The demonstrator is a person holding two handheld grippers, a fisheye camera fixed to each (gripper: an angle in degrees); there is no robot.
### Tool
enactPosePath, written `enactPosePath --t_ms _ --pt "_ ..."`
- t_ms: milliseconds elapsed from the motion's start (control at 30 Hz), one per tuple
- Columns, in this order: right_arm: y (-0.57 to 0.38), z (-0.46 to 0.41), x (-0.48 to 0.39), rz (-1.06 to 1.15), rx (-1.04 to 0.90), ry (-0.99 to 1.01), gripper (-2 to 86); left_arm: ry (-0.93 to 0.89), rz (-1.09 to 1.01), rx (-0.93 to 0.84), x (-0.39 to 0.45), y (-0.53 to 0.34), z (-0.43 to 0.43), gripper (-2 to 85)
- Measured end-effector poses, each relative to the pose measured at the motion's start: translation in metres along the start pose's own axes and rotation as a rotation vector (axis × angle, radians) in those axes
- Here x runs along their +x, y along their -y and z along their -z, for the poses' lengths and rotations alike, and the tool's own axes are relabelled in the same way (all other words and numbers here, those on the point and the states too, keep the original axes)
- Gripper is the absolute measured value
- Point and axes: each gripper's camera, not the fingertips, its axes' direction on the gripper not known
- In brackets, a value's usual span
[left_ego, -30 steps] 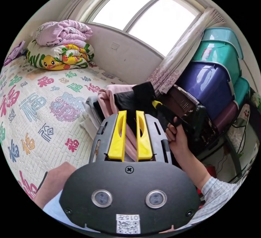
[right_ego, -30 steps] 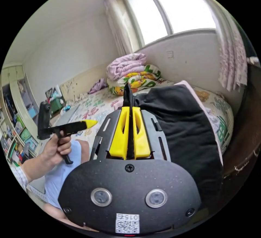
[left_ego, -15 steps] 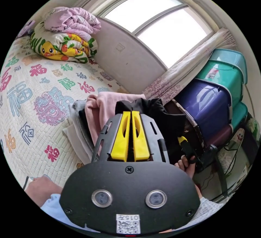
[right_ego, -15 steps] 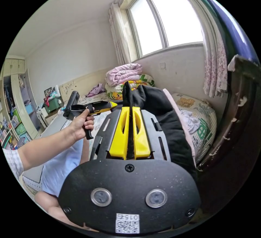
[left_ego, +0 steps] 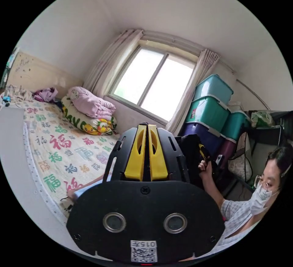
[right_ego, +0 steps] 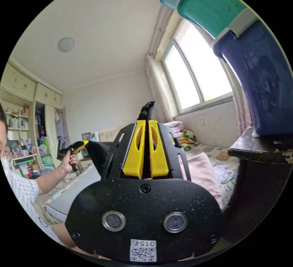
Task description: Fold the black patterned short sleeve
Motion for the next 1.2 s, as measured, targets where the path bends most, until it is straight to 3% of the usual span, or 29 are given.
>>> enactPosePath --t_ms 67,267,433,567,767,1000,1100,1200 --pt "-0.010 0.009 -0.007 -0.027 0.033 0.130 0.3 0.100 -0.047 0.116 0.031 0.012 0.123 -0.9" --pt "-0.063 -0.024 -0.056 -0.062 0.020 0.501 0.4 0.355 -0.204 0.317 0.143 0.011 0.366 -0.9" --pt "-0.126 -0.073 -0.103 -0.128 -0.022 0.695 0.4 0.560 -0.234 0.415 0.204 -0.004 0.497 -0.9" --pt "-0.196 -0.115 -0.131 -0.204 -0.104 0.731 0.4 0.633 -0.158 0.415 0.193 -0.016 0.576 -0.9" --pt "-0.332 -0.244 -0.150 -0.210 -0.398 0.551 0.4 0.711 0.139 0.326 0.048 -0.044 0.633 -0.8" --pt "-0.544 -0.498 -0.103 -0.167 -0.899 0.413 -0.3 0.908 0.491 0.208 -0.131 -0.104 0.630 -0.5" --pt "-0.591 -0.541 -0.061 -0.161 -0.932 0.282 -0.5 0.828 0.580 0.120 -0.169 -0.103 0.622 0.2" --pt "-0.590 -0.581 -0.018 -0.288 -0.912 0.468 -0.5 0.909 0.528 0.033 -0.169 -0.076 0.619 1.6"
